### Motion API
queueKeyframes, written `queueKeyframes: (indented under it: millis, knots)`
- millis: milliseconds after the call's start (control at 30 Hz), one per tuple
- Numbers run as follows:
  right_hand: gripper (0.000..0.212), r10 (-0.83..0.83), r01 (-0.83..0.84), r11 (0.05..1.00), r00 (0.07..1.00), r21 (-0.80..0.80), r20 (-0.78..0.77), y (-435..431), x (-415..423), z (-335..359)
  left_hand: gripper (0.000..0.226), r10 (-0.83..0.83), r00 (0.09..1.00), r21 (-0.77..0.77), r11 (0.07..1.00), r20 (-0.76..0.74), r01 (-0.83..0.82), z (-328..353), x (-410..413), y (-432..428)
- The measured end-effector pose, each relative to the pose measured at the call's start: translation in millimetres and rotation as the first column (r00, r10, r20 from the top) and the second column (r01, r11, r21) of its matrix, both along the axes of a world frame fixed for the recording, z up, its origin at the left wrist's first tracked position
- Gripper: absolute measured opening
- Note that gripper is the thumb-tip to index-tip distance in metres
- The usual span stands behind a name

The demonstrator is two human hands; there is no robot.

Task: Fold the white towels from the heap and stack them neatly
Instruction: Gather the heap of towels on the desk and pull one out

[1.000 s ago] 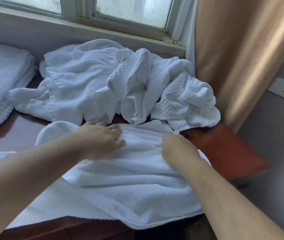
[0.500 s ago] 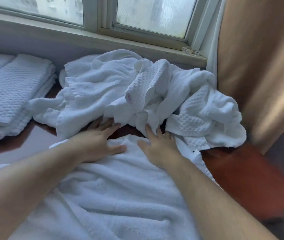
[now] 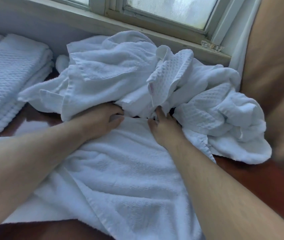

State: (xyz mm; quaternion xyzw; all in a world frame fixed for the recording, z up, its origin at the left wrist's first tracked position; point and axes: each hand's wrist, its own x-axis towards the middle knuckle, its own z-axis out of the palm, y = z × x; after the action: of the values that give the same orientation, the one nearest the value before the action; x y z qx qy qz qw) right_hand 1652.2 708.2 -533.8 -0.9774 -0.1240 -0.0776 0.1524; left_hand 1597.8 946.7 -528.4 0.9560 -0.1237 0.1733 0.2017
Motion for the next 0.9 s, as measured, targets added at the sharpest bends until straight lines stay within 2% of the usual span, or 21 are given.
queueKeyframes:
  millis: [67,200,233,300,400,467,533,600,700,767,900]
  knots:
    - [0.043,-0.034,0.034,0.999,0.999,-0.002,0.014,2.7,-14.7,8.8,0.023,-0.041,0.995,0.085,0.996,0.092,0.033,5.6,-17.0,-5.7]
    - [0.056,-0.09,0.093,0.992,0.995,-0.084,0.042,-1.0,-66.5,24.3,0.027,-0.11,0.978,0.124,0.988,0.178,0.088,10.4,-63.5,-18.8]
    - [0.053,-0.105,0.109,0.99,0.993,-0.087,0.054,-5.9,-85.5,26.0,0.028,-0.124,0.976,0.145,0.985,0.179,0.099,12.3,-77.2,-22.2]
    - [0.042,-0.139,0.139,0.985,0.99,-0.107,0.009,-21.9,-127.3,23.7,0.047,-0.152,0.988,0.178,0.973,0.029,0.144,13.2,-104.2,-31.5]
    - [0.054,-0.123,0.104,0.985,0.983,-0.139,-0.139,-54.3,-184.8,12.9,0.075,-0.152,0.946,0.251,0.941,-0.286,0.227,-2.8,-142.9,-44.4]
    - [0.061,-0.166,0.162,0.985,0.983,-0.056,-0.081,-80.2,-203.4,13.4,0.076,-0.138,0.924,0.264,0.934,-0.356,0.241,-7.5,-158.9,-45.9]
    - [0.073,-0.37,0.37,0.929,0.929,-0.028,-0.015,-107.3,-208.4,18.5,0.068,-0.106,0.916,0.268,0.938,-0.386,0.221,0.9,-160.8,-49.3]
    - [0.08,-0.523,0.522,0.852,0.849,-0.029,-0.079,-128.7,-208.9,23.8,0.054,-0.097,0.931,0.263,0.944,-0.352,0.198,13.1,-153.5,-64.4]
    - [0.069,-0.51,0.52,0.854,0.839,0.007,-0.189,-149.4,-208.9,25.3,0.033,-0.16,0.971,0.154,0.97,-0.179,0.189,22.8,-138.8,-107.3]
    - [0.056,-0.493,0.502,0.864,0.83,-0.035,-0.261,-162.1,-215.2,29.2,0.033,-0.198,0.973,0.138,0.967,-0.117,0.213,23.5,-124.8,-136.0]
    - [0.044,-0.551,0.478,0.834,0.748,-0.277,-0.369,-193.4,-237.6,42.3,0.047,-0.236,0.96,0.141,0.956,-0.151,0.257,18.3,-92.0,-172.2]
